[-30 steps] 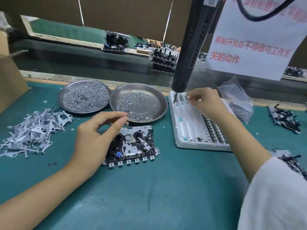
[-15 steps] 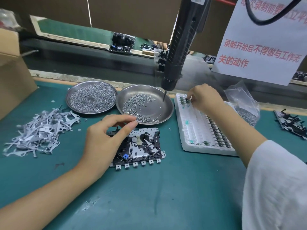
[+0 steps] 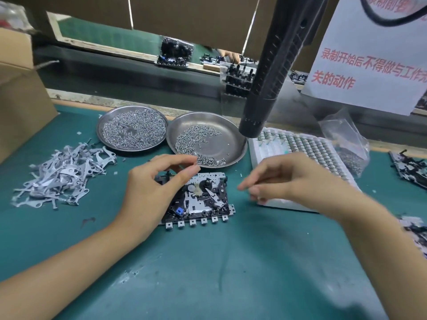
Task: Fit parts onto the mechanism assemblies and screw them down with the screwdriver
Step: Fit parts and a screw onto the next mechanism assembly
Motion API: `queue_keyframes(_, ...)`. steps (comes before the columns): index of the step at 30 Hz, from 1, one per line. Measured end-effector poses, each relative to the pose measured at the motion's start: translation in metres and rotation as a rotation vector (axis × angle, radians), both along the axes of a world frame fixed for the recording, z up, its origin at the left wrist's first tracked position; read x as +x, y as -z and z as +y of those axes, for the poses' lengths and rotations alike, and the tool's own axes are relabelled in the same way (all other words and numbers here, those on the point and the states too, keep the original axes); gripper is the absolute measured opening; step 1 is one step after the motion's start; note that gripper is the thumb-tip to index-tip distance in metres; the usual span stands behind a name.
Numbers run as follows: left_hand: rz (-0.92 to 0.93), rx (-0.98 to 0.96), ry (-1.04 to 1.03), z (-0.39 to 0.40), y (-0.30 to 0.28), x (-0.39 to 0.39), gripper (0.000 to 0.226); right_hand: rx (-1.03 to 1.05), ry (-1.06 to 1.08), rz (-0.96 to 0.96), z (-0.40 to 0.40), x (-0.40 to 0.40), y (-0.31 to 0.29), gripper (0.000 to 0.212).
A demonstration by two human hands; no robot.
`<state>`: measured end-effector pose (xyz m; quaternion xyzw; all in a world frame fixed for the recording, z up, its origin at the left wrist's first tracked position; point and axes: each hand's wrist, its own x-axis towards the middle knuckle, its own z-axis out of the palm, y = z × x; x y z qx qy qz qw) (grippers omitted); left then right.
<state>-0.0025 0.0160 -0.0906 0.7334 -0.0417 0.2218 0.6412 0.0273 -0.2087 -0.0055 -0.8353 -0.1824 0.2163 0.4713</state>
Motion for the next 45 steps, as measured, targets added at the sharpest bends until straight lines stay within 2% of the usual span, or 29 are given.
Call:
queue_keyframes(2, -0.002, 0.033, 0.015, 0.000, 0.000, 0.000, 0.017, 0.190, 0.095, 0.013, 0.021, -0.010, 0.017, 0.010)
queue_keyframes(9, 0.000, 0.054, 0.039, 0.001, 0.000, 0.000, 0.018, 0.506, 0.341, -0.029, 0.056, 0.002, 0.052, 0.025)
queue_keyframes(28, -0.001, 0.117, 0.088, -0.001, 0.000, -0.002, 0.016, 0.580, 0.292, -0.020, 0.058, -0.003, 0.064, 0.018)
queue_keyframes(37, -0.095, 0.242, 0.057, -0.001, -0.002, -0.001, 0.021, 0.420, 0.202, -0.198, 0.055, -0.005, 0.062, 0.018)
queue_keyframes(45, -0.124, 0.393, 0.088, 0.005, -0.007, -0.002, 0.031, 0.417, 0.134, -0.291, 0.055, -0.008, 0.065, 0.021)
